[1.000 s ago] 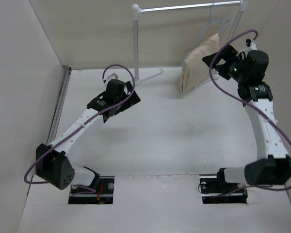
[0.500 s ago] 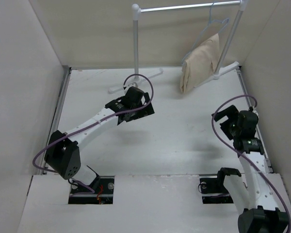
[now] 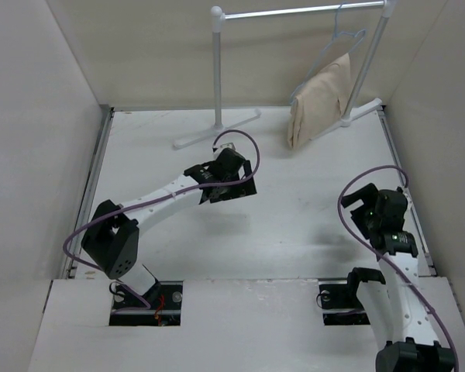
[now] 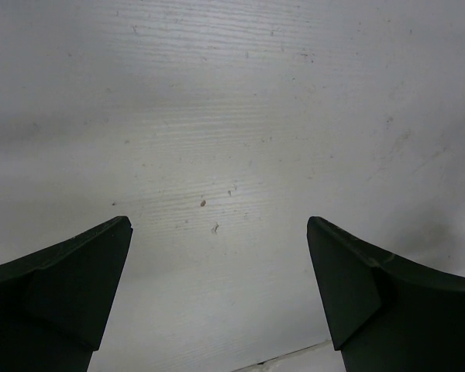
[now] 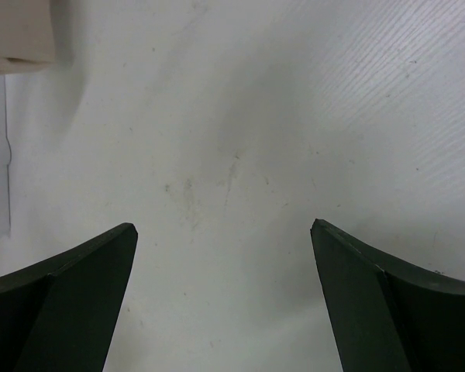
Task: Place the trousers on the hanger
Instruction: Reset both arms
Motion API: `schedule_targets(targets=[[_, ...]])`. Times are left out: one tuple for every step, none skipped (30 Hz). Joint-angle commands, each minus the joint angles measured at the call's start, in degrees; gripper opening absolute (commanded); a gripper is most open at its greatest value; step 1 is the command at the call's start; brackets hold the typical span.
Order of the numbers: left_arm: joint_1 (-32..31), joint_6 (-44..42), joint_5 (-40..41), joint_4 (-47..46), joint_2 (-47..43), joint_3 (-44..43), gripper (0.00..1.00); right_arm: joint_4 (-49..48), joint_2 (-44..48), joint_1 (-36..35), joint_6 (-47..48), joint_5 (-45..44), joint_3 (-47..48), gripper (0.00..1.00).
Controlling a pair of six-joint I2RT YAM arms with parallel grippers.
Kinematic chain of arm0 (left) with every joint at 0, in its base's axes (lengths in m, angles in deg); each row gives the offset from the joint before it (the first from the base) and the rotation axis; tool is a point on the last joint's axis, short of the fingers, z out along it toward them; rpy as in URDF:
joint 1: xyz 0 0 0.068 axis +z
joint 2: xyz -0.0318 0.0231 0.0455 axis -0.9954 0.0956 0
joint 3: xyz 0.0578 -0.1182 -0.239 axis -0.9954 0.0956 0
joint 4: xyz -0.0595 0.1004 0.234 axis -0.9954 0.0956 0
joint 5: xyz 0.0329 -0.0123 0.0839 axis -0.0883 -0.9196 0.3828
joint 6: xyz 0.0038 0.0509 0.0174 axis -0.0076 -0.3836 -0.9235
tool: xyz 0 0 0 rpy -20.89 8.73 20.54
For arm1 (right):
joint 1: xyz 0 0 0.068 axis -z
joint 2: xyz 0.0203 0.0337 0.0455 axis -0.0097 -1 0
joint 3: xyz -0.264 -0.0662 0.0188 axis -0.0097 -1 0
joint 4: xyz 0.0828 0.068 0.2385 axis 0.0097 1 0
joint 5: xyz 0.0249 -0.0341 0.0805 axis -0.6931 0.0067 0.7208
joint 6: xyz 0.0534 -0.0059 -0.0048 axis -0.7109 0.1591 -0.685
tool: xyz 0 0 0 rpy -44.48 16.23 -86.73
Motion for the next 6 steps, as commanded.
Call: schedule_targets(targets=[[0.1, -0.7, 1.1, -0.9, -0.4, 0.0, 1.00, -1.1, -1.1, 0.1, 0.2, -1.2, 0.3, 1.00], [0.2, -0.8, 1.1, -0.6, -0.3, -0.2, 1.00, -1.1, -1.4, 0.1, 0.2, -1.3, 0.3, 1.00], [0.2, -0.9, 1.1, -0.3, 0.0, -0.4, 1.00, -1.1, -1.5, 0.1, 0.2, -1.3, 0.3, 1.00], [0.2, -0.9, 1.1, -0.2, 0.3, -0.7, 1.00, -1.1, -1.5, 0.1, 0.2, -1.3, 0.3, 1.00], [0.2, -1.1, 1.1, 0.0, 0.5, -1.0, 1.00, -1.1, -1.5, 0.1, 0.2, -1.3, 0.3, 1.00], [0.1, -1.3, 1.3, 0.0, 0.6, -1.1, 1.00, -1.1, -1.5, 0.0, 0.2, -1.3, 0.4, 1.00]])
